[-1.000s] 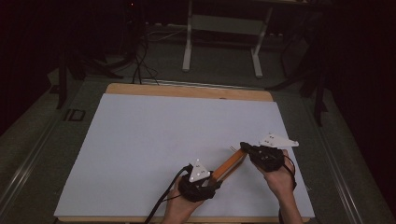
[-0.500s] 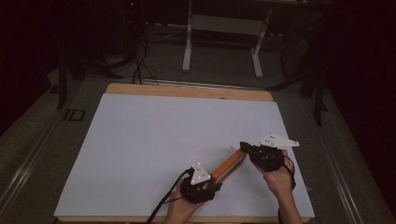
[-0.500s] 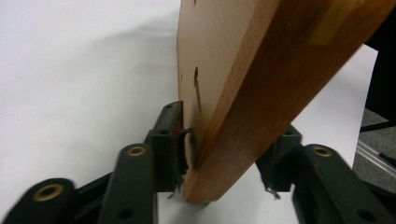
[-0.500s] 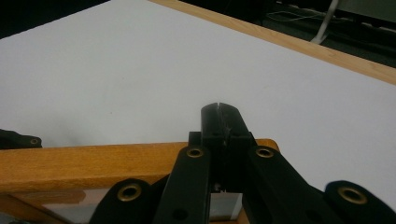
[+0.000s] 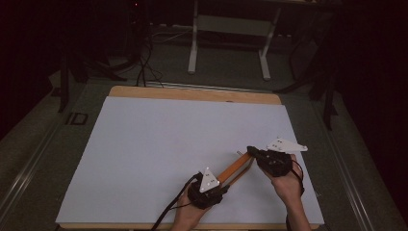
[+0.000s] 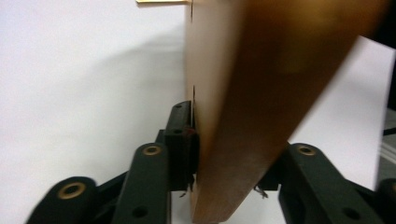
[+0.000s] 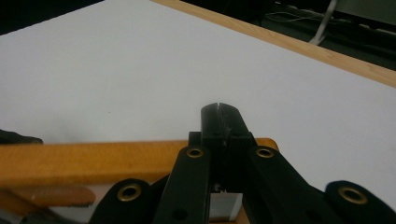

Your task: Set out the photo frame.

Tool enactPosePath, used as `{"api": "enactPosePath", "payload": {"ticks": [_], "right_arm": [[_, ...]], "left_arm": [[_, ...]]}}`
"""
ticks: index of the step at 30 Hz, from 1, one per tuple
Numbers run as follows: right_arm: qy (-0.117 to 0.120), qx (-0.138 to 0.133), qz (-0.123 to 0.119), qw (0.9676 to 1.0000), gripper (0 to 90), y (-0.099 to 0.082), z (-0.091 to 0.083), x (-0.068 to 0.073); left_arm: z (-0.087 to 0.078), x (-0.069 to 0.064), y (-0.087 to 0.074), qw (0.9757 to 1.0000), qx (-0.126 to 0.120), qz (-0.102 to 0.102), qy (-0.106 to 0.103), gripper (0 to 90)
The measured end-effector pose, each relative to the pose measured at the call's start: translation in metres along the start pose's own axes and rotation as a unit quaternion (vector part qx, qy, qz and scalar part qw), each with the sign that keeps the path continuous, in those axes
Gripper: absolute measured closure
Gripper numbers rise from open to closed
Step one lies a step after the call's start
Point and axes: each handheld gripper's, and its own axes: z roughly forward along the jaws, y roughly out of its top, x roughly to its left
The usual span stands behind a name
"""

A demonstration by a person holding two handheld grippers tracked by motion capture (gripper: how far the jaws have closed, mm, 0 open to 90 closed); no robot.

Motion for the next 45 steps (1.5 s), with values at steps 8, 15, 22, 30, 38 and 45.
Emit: {"api": "enactPosePath", "payload": {"ticks": [8, 15, 22, 30, 38, 45], "right_arm": [[0.0, -0.012, -0.007, 0.9999, 89.9, 0.002, -0.005, 0.001], [-0.004, -0.021, -0.008, 0.9997, 89.8, 0.002, -0.011, 0.0], [-0.012, -0.031, 0.002, 0.9994, 89.1, 0.002, -0.017, -0.005], [-0.013, -0.036, 0.009, 0.9992, 88.6, -0.001, -0.022, -0.01], [-0.008, -0.04, 0.023, 0.9989, 87.4, -0.003, -0.021, -0.014], [-0.001, -0.035, 0.017, 0.9992, 87.2, -0.003, -0.017, -0.011]], "left_arm": [[-0.002, 0.009, 0.008, 0.9998, 0.006, 0.016, 0.0, 69.0], [-0.004, 0.02, 0.03, 0.998, 0.022, 0.055, -0.019, 69.1], [-0.006, 0.041, 0.061, 0.9949, 0.042, 0.07, -0.059, 69.2], [-0.013, 0.059, 0.091, 0.9909, 0.058, 0.079, -0.092, 69.2], [-0.028, 0.075, 0.114, 0.989, 0.074, 0.083, -0.098, 69.2], [-0.043, 0.084, 0.125, 0.9851, 0.088, 0.107, -0.102, 69.2]]}}
